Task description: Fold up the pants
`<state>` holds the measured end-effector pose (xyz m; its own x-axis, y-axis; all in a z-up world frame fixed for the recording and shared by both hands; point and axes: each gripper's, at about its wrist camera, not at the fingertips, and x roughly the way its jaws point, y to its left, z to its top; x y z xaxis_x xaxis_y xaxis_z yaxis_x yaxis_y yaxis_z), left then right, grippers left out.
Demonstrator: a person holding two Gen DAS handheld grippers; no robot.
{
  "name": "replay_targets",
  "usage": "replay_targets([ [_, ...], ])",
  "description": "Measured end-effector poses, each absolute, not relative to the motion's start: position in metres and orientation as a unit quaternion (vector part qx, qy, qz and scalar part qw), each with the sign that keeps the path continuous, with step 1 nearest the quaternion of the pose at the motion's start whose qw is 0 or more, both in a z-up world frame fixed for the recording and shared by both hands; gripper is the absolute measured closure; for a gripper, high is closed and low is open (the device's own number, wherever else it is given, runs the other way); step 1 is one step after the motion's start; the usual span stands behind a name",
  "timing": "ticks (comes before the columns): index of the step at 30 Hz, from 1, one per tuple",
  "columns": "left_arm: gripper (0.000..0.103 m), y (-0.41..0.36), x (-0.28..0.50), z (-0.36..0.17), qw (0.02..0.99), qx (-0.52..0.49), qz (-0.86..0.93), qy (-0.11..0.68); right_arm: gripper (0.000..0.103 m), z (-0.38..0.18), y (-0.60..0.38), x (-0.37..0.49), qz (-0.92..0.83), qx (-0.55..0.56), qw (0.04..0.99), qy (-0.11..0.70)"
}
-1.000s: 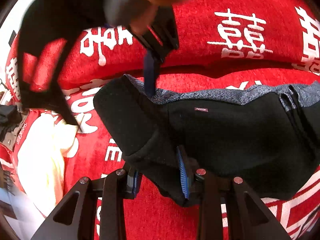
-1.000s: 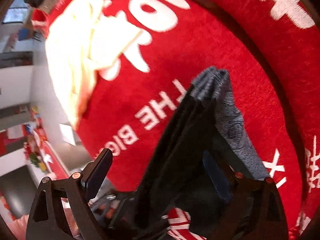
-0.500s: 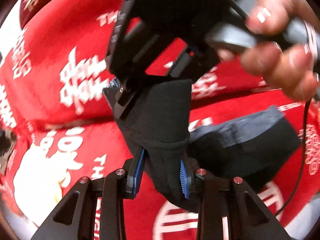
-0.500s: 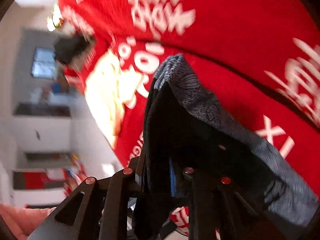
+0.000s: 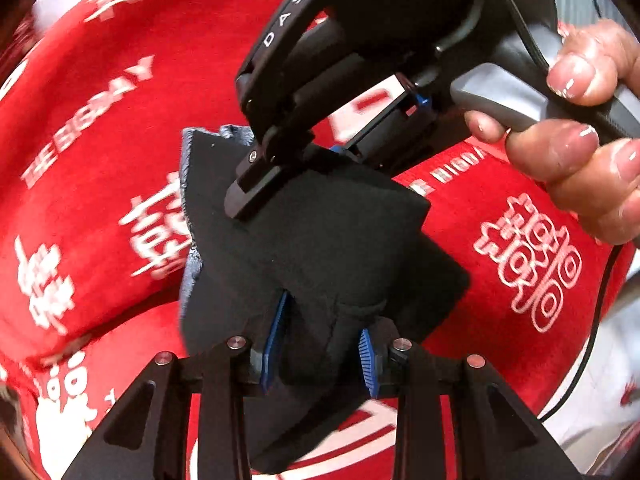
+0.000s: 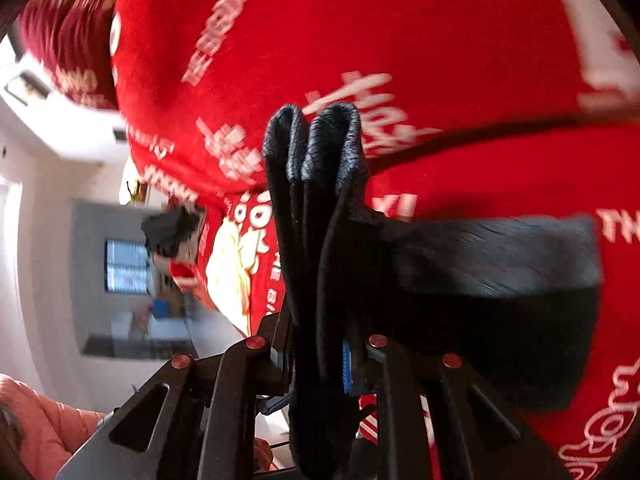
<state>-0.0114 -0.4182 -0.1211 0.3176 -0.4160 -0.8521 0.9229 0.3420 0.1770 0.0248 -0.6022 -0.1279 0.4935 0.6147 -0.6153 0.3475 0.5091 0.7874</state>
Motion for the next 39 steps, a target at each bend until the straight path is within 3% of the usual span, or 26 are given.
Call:
replay_targets([
  [10, 0.07, -0.465, -0.058, -0.178, 0.689, 0.412, -0.463, 0.376, 0.084, -0.197, -0.648, -0.038, 0.039, 0.528, 0.688, 0.497],
  [19, 0.07, -0.472, -0.063, -0.194, 0.674, 0.444, -0.451, 0.381, 0.081, -0.228, -0.652, -0.044, 0.015, 0.502, 0.687, 0.526],
  [21, 0.057, -0.47, -0.06, -0.192, 0.672, 0.44, -0.449, 0.39, 0.081, -0.225, -0.65, -0.043, 0.016, 0.496, 0.689, 0.528],
  [26, 0.056, -0.451, -0.053, -0.171, 0.669, 0.417, -0.456, 0.414, 0.077, -0.227, -0.646, -0.041, -0.009, 0.477, 0.69, 0.544],
  [28, 0.043, -0.442, -0.048, -0.16, 0.671, 0.413, -0.448, 0.423, 0.074, -0.227, -0.643, -0.042, -0.025, 0.452, 0.691, 0.564],
  [29, 0.027, -0.439, -0.045, -0.156, 0.672, 0.408, -0.444, 0.43, 0.073, -0.225, -0.641, -0.041, -0.035, 0.441, 0.692, 0.571],
  [30, 0.024, -0.435, -0.042, -0.152, 0.674, 0.401, -0.441, 0.436, 0.069, -0.223, -0.64, -0.041, -0.04, 0.437, 0.692, 0.573],
  [34, 0.024, -0.411, -0.021, -0.13, 0.684, 0.384, -0.416, 0.46, 0.062, -0.208, -0.626, -0.031, -0.085, 0.363, 0.697, 0.613],
  [39, 0.024, -0.382, 0.01, -0.121, 0.692, 0.367, -0.375, 0.496, 0.045, -0.197, -0.614, -0.031, -0.129, 0.312, 0.672, 0.659],
])
